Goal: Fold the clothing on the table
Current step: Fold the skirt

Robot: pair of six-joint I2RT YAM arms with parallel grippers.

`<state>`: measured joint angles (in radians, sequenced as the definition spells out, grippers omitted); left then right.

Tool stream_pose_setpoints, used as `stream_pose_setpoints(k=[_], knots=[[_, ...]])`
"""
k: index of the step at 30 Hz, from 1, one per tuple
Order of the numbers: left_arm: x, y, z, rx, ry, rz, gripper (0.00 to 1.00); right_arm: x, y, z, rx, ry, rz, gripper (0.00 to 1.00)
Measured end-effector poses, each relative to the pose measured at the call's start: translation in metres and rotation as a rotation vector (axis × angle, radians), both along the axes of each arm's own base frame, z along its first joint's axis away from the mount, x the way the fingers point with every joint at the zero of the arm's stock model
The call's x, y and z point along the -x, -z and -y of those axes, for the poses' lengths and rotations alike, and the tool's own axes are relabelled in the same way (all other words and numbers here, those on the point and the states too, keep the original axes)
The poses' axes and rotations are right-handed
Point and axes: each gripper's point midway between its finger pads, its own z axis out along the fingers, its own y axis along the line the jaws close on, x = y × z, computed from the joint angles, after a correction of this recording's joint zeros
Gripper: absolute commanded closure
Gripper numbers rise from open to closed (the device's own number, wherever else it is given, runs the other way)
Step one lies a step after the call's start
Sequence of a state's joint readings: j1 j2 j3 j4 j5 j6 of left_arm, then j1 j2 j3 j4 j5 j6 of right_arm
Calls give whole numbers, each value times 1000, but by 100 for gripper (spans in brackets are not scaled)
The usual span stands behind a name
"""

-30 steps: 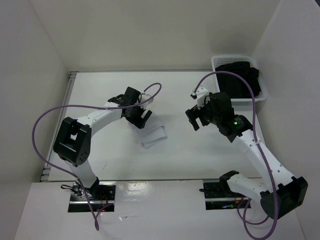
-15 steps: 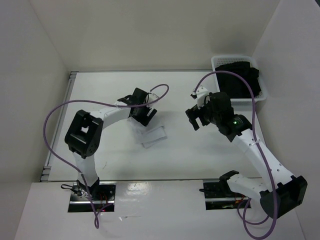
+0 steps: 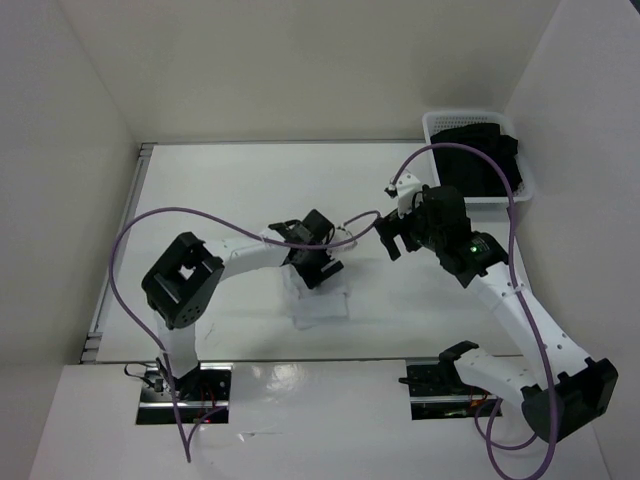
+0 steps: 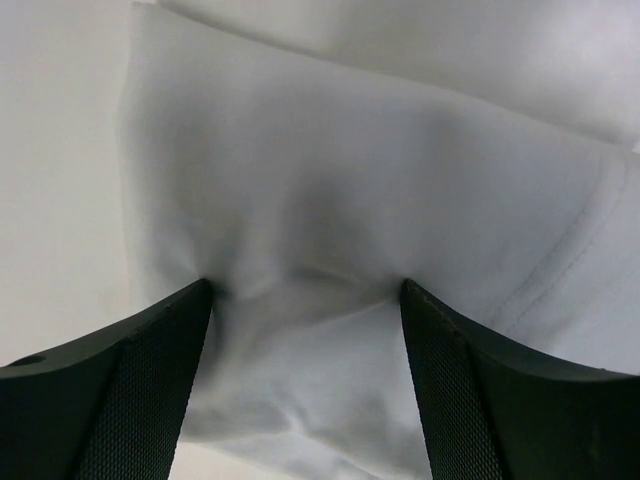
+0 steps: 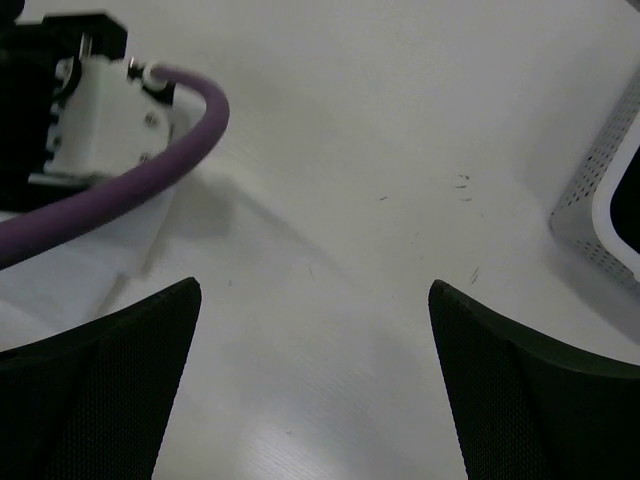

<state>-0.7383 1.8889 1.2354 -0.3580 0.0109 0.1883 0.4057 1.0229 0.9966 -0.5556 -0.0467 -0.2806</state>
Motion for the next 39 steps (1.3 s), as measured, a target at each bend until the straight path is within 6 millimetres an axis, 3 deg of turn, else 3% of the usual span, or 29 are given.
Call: stream_pose_setpoints(k=[5, 11, 17, 22, 24, 27, 30, 34, 39], knots=[[70, 3, -11, -68, 122, -113, 19, -2, -10, 2, -16, 19, 39, 2], [120, -7, -33, -125, 222, -189, 13, -6, -12, 10, -5, 61, 62, 2], [123, -58, -35, -50, 230, -92, 3, -9, -13, 17, -5, 93, 65, 2], [97, -132, -44, 70, 151, 119, 0, -11, -13, 22, -14, 118, 63, 2], [77, -171, -66, 145, 49, 239, 0, -12, -14, 26, -21, 139, 62, 2], [54, -229, -119, 246, -172, 439, 0, -14, -16, 36, -34, 182, 67, 2], [53, -270, -180, 321, -416, 621, 0, -16, -19, 45, -50, 225, 71, 2], [67, -290, -237, 353, -667, 758, 0, -18, -22, 60, -61, 292, 81, 2], [70, -274, -275, 300, -867, 760, 0, -12, -35, 75, -68, 360, 132, 2]])
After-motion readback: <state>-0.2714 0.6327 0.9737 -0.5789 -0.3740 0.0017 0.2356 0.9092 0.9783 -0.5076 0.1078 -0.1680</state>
